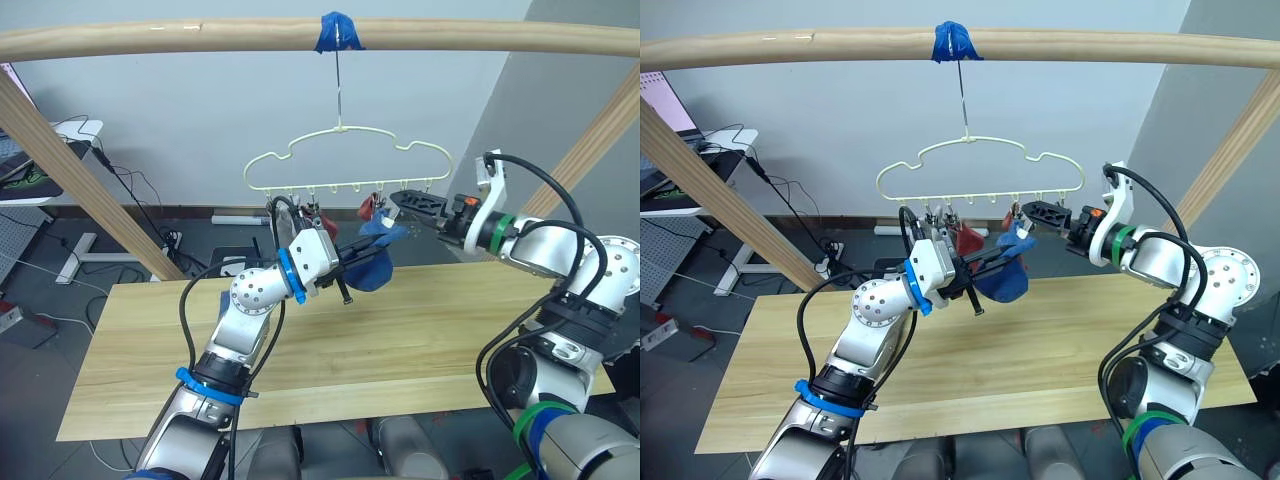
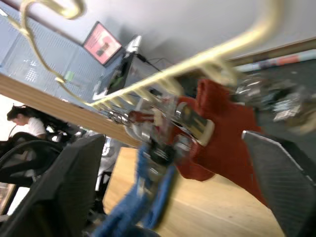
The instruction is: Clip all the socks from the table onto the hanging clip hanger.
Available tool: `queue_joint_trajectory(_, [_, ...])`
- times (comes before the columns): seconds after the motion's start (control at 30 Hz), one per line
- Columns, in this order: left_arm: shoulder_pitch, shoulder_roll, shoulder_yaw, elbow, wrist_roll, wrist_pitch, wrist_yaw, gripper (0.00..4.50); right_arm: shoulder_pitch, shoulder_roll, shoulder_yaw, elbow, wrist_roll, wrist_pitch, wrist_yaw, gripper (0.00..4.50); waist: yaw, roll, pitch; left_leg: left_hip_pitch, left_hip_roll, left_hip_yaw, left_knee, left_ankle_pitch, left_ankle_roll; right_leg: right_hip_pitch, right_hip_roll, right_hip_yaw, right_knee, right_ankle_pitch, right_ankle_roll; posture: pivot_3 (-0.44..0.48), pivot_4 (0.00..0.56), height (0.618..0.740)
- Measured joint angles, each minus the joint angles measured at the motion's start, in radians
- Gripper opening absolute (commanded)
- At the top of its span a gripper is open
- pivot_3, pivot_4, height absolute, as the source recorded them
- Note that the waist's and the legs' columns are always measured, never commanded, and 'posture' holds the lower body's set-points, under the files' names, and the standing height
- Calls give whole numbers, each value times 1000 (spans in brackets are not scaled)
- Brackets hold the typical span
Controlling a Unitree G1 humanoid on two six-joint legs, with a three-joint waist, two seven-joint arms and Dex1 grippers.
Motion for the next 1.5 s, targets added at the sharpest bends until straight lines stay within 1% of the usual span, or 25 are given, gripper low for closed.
queue_joint_trajectory(0.13, [-8,-16,-3,16,1,3,5,0,52,-119,12,-85,23,-3,71,4480,0,0,0,0,0,0,0,0,0,0,0,0,-1,0,0,-162,189,740])
queue_joint_trajectory(0.17, [-14,-27,-6,23,-2,9,3,518,89,-153,26,-132,31,-10,97,4500,0,0,0,0,0,0,-1,0,0,0,0,0,-1,0,0,-162,189,740])
queue_joint_trajectory(0.23, [-15,-42,-13,36,-12,31,-5,942,165,-177,52,-201,31,-44,126,4500,-1,0,0,0,0,0,-1,0,0,0,0,0,-1,-1,0,-170,189,740])
queue_joint_trajectory(0.27, [-15,-45,-19,38,-17,45,-9,1271,199,-179,66,-222,22,-67,132,4500,-2,0,0,0,0,0,0,0,0,0,0,0,-1,-1,0,-172,189,740])
queue_joint_trajectory(0.33, [-15,-52,-27,38,-35,74,-28,1742,270,-181,108,-264,-14,-131,145,4500,-8,0,0,1,0,1,0,0,0,0,0,2,-1,0,0,-175,189,740])
queue_joint_trajectory(0.4, [-13,-49,-30,37,-45,92,-39,2378,322,-190,154,-304,-45,-190,167,4500,-11,0,0,2,0,1,0,0,0,0,0,2,0,0,0,-177,187,740])
queue_joint_trajectory(0.47, [-10,-40,-30,34,-51,106,-48,2973,354,-193,177,-325,-54,-228,178,4500,-13,0,0,3,0,1,0,0,0,1,1,2,1,0,0,-178,185,740])
queue_joint_trajectory(0.57, [8,-18,-26,10,-59,120,-56,3931,411,-232,235,-367,-110,-311,207,4500,-16,0,0,3,0,1,0,0,0,1,0,2,0,-1,0,-179,179,740])
queue_joint_trajectory(0.63, [59,32,-11,-33,-85,133,-73,4479,461,-238,273,-397,-170,-392,214,4500,-22,0,0,3,0,1,-2,0,0,1,1,2,0,-1,0,-175,176,740])
queue_joint_trajectory(0.73, [124,92,27,-63,-112,168,-87,4479,499,-237,322,-403,-257,-502,217,4500,-28,0,0,3,0,1,-2,0,0,0,1,2,0,-1,0,-168,171,740])
queue_joint_trajectory(0.93, [183,152,83,-171,-170,245,-90,4479,509,-232,467,-442,-441,-739,255,4500,-27,0,0,3,0,2,-1,0,0,1,0,2,0,-1,-1,-154,165,740])
queue_joint_trajectory(1.0, [210,171,110,-214,-201,289,-85,4479,508,-200,495,-441,-500,-804,243,4500,-26,0,0,3,0,1,-1,0,0,1,0,2,0,-1,0,-145,166,740])
queue_joint_trajectory(1.07, [237,180,142,-272,-260,364,-70,4500,503,-160,521,-434,-558,-860,216,4127,-27,0,0,3,1,1,-2,0,0,0,0,2,0,-1,-1,-138,171,740])
queue_joint_trajectory(1.1, [254,186,164,-318,-322,428,-62,4500,495,-145,546,-425,-593,-886,204,3930,-28,0,0,3,1,1,-2,0,0,0,0,2,0,-1,-1,-132,174,740])
queue_joint_trajectory(1.13, [266,200,184,-364,-382,491,-55,4500,490,-130,566,-419,-619,-907,197,3617,-28,-1,0,3,1,1,-2,0,0,0,0,2,0,-1,-1,-126,175,740])
queue_joint_trajectory(1.2, [275,226,231,-438,-476,605,-30,4500,481,-106,618,-401,-681,-949,183,3617,-25,-1,1,4,1,1,-2,0,0,0,0,1,0,-1,-1,-126,175,740])
queue_joint_trajectory(1.27, [282,239,261,-476,-508,654,-5,4500,474,-81,651,-375,-727,-982,169,3617,-24,-1,0,4,1,1,-1,0,0,1,0,1,0,-1,-1,-111,175,740])
queue_joint_trajectory(1.4, [314,249,274,-508,-511,688,16,4500,462,-41,668,-325,-799,-1038,142,3617,-17,-1,1,4,1,1,-1,0,0,1,0,2,0,-3,-3,-93,179,740])
queue_joint_trajectory(1.43, [316,249,275,-510,-511,694,20,4500,459,-30,667,-309,-813,-1053,138,3426,-12,-1,1,4,1,1,-2,0,0,1,0,1,0,-2,-3,-81,190,740])
queue_joint_trajectory(1.5, [316,249,275,-512,-505,696,25,4500,442,-8,669,-268,-839,-1081,135,3024,-4,-1,2,4,1,1,-2,0,0,0,0,2,0,-3,-3,-81,190,740])
